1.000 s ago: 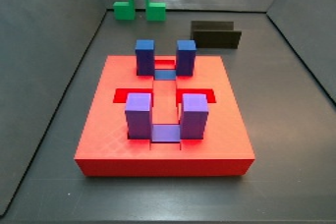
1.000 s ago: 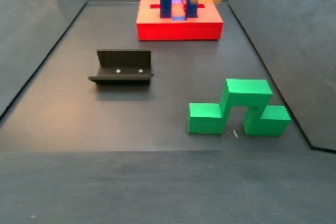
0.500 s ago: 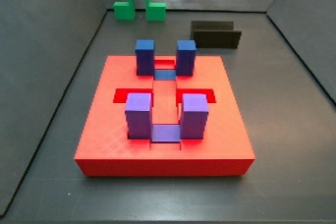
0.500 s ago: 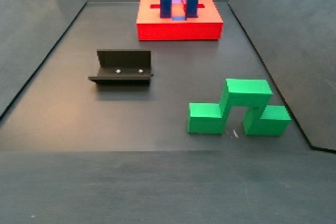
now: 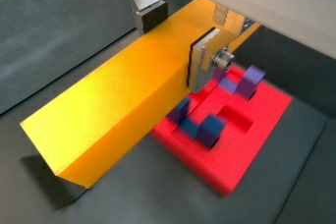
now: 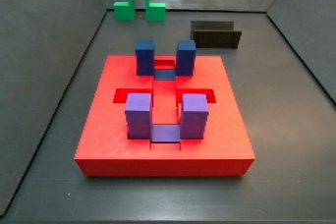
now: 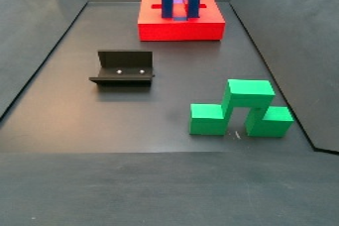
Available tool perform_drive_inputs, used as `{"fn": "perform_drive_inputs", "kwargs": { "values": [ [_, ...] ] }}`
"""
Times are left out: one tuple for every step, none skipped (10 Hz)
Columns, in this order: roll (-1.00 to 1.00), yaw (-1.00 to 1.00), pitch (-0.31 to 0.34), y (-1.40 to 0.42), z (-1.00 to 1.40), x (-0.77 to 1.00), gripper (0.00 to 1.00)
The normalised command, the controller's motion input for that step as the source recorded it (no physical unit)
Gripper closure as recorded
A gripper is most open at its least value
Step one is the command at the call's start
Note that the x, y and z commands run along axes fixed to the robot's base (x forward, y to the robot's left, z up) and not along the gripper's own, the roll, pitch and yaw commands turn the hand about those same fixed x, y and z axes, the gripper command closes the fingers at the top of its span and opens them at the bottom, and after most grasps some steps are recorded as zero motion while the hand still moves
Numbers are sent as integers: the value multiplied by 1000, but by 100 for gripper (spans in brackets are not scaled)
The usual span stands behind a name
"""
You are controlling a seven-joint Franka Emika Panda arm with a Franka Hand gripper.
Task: Pick up the yellow object. Move up. Move to above the board. Insert the yellow object.
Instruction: Move to above the board, then insert the yellow object.
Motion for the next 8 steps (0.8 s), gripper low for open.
{"fn": "perform_drive_inputs", "kwargs": {
  "values": [
    [-4, 5, 141, -1400, 221, 104, 100],
    [10, 10, 142, -1400, 227, 136, 100],
    [3, 8, 147, -778, 134, 121, 100],
    [2, 8, 138, -452, 92, 98, 100],
    [0, 5, 102, -229, 61, 57, 100],
    [2, 6, 92, -179, 50, 39, 100],
    [57, 0, -1, -46, -300, 0, 100],
    [146, 0, -83, -114, -594, 0, 100]
  ]
}}
